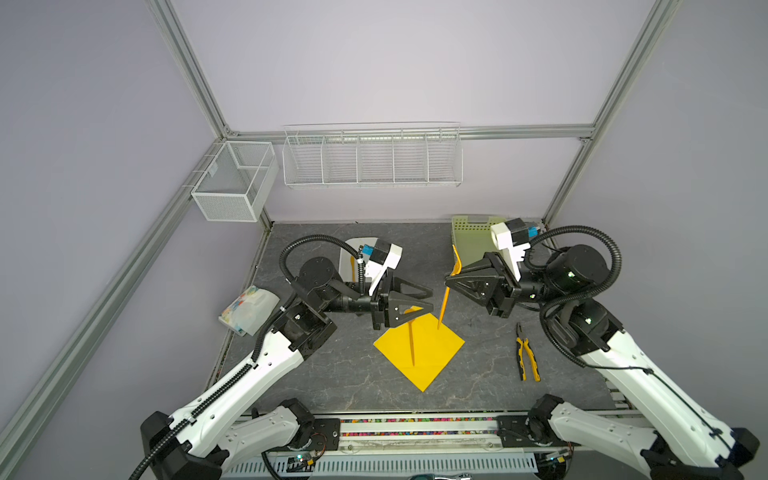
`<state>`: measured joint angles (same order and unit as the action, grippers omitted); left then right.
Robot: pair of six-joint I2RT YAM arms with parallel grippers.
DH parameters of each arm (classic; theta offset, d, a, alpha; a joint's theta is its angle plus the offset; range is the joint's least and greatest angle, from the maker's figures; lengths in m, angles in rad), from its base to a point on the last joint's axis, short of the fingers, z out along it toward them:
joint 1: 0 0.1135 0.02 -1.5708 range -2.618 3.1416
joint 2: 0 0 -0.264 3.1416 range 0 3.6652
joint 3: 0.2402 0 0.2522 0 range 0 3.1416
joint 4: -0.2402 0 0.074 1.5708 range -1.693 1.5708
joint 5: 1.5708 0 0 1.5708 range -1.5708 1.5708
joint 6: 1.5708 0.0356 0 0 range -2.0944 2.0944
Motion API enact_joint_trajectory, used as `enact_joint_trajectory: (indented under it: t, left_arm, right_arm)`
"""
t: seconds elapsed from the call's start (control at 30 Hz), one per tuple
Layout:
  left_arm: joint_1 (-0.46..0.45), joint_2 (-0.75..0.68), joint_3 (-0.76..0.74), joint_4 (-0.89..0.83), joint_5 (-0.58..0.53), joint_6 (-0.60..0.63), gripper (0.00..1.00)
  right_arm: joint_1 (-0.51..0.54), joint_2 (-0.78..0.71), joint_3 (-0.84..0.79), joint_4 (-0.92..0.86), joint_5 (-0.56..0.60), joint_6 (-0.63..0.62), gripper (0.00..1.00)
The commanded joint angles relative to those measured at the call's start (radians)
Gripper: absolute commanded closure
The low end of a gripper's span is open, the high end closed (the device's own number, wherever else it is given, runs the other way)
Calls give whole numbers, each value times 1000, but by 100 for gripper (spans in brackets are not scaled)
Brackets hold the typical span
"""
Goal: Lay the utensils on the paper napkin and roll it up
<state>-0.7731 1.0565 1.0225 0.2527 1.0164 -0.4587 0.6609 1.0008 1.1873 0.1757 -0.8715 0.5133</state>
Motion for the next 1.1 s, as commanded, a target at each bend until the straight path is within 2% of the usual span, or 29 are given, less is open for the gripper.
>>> enact_joint_trajectory:
  t: [0.0,0.23,0.47,0.63,0.83,0.93,0.97,1.07]
  left_arm:
    - [-44,21,10,73,92,-2,57]
    - [-95,43,25,56,121,22,64]
    - [-105,45,25,63,144,30,80]
    - [-106,40,28,70,148,31,83]
    - [-106,27,37,-4,112,93,100]
    - [-106,4,37,-88,28,173,100]
    - [-105,-4,39,-116,-10,199,100]
    - [-105,-18,54,-221,-128,269,100]
  right_arm:
    - [7,7,30,65,-46,32,93]
    - [20,33,27,196,-96,125,93]
    - [32,44,33,190,-103,126,93]
    - [40,51,31,183,-114,132,93]
    - [43,40,28,138,-90,114,93]
    - [43,25,35,37,-35,61,81]
    - [42,20,35,-6,-8,41,74]
    - [42,0,32,-124,78,1,66]
